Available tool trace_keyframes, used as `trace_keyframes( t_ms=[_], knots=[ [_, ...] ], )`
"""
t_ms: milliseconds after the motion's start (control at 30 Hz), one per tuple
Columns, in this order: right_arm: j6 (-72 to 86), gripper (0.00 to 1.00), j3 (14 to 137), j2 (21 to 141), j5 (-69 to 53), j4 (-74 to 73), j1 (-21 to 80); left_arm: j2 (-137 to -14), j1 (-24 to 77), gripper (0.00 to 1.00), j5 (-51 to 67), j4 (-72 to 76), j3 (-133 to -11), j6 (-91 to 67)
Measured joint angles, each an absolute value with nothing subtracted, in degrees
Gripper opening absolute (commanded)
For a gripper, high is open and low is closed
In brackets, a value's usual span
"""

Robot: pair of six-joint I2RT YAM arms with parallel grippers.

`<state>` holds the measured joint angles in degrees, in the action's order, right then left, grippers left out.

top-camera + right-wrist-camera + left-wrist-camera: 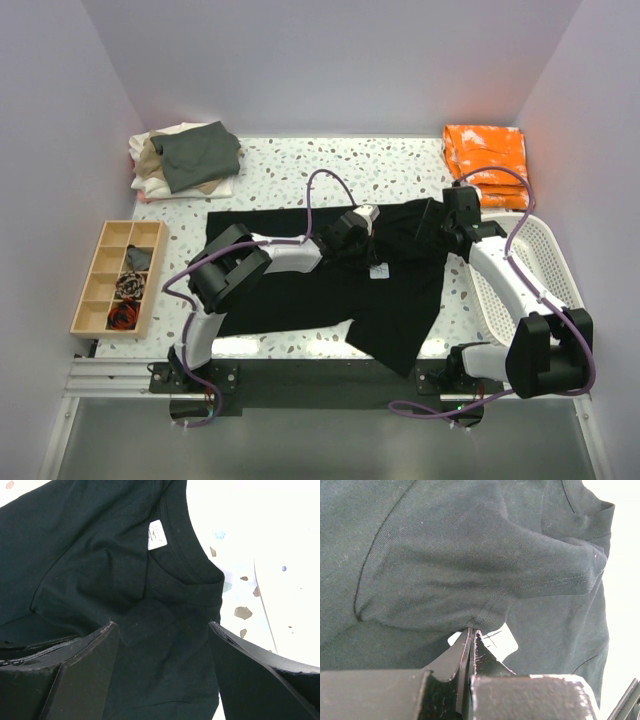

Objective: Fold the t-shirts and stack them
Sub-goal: Fold the flattened tshirt in 1/3 of the way

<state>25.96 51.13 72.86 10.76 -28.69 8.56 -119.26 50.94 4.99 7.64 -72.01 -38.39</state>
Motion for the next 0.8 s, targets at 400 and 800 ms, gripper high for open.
trace_keyframes(
  t_ms=[400, 800],
  knots=[
    [25.89, 0.75, 51.13, 72.9, 10.26, -28.64, 8.58, -118.91, 51.07, 0.24, 3.77, 7.57, -72.03, -37.85],
    [25.85, 0.75, 51.07, 73.89, 9.41, -28.45, 8.56, -118.74, 51.07, 0.35, 3.22, 7.66, -72.1, -37.47]
  ],
)
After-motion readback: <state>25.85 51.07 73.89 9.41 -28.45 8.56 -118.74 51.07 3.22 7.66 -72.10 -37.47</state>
